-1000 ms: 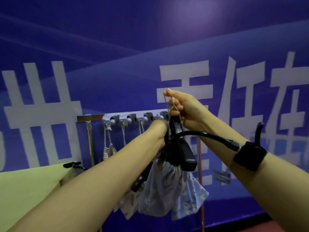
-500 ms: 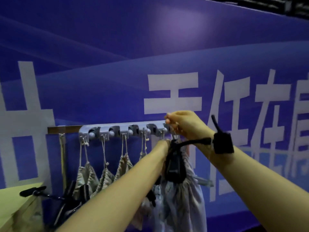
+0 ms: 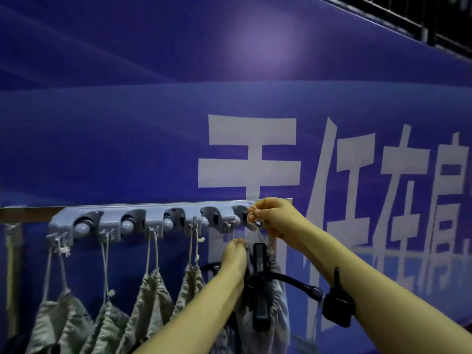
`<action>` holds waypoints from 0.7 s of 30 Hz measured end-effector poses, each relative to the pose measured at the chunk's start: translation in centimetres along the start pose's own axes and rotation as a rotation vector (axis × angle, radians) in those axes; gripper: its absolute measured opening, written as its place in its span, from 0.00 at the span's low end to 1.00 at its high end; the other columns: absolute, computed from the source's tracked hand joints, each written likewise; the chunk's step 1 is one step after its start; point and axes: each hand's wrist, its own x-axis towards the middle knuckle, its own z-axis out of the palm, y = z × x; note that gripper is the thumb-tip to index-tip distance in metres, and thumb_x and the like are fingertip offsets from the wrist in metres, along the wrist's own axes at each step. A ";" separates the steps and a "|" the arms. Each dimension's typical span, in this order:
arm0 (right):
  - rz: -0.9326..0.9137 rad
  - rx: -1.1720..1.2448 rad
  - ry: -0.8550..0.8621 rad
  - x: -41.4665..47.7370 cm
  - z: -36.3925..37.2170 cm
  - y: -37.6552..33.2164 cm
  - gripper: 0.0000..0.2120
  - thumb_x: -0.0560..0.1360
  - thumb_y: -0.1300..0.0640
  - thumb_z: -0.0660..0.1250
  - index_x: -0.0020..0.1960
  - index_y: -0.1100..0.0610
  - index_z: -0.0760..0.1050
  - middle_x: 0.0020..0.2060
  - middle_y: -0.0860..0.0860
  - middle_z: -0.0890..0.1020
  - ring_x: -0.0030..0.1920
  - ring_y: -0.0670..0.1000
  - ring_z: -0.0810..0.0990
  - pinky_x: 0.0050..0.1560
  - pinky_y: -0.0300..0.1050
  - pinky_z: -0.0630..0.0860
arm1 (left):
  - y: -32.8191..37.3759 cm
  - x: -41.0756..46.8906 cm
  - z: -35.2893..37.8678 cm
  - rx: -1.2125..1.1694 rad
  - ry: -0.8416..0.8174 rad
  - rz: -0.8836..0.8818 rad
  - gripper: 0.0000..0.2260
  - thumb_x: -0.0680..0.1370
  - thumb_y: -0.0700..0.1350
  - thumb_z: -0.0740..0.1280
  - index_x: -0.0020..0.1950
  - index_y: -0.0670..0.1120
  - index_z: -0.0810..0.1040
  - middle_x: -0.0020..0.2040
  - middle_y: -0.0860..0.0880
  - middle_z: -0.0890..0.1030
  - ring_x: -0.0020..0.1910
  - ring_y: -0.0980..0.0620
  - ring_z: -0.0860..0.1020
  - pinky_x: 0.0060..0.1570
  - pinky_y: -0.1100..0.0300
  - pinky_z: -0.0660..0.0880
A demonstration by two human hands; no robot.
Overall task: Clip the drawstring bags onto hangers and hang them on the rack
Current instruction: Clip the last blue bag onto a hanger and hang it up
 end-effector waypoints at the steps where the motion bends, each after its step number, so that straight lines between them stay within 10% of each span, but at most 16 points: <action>1: -0.014 -0.029 0.011 0.7 0.1 0.1 0.07 0.78 0.63 0.61 0.47 0.58 0.77 0.34 0.50 0.80 0.24 0.41 0.71 0.24 0.34 0.63 | -0.2 0.8 0.0 0.012 0.016 0.010 0.11 0.80 0.43 0.55 0.39 0.46 0.72 0.38 0.41 0.74 0.40 0.47 0.72 0.43 0.55 0.69; 12: -0.072 -0.182 0.098 4.9 -0.4 2.4 0.08 0.77 0.63 0.64 0.51 0.61 0.81 0.45 0.59 0.84 0.27 0.44 0.72 0.25 0.31 0.68 | -1.4 4.0 1.4 -0.025 -0.004 0.051 0.13 0.79 0.40 0.55 0.34 0.47 0.67 0.34 0.47 0.70 0.38 0.47 0.71 0.45 0.53 0.70; 21: -0.020 -0.019 0.187 6.1 -1.3 4.3 0.08 0.78 0.65 0.62 0.51 0.64 0.80 0.31 0.52 0.78 0.28 0.45 0.72 0.28 0.33 0.73 | -2.5 4.9 1.7 0.064 -0.021 0.109 0.14 0.81 0.46 0.54 0.38 0.45 0.70 0.38 0.44 0.73 0.42 0.45 0.75 0.47 0.55 0.72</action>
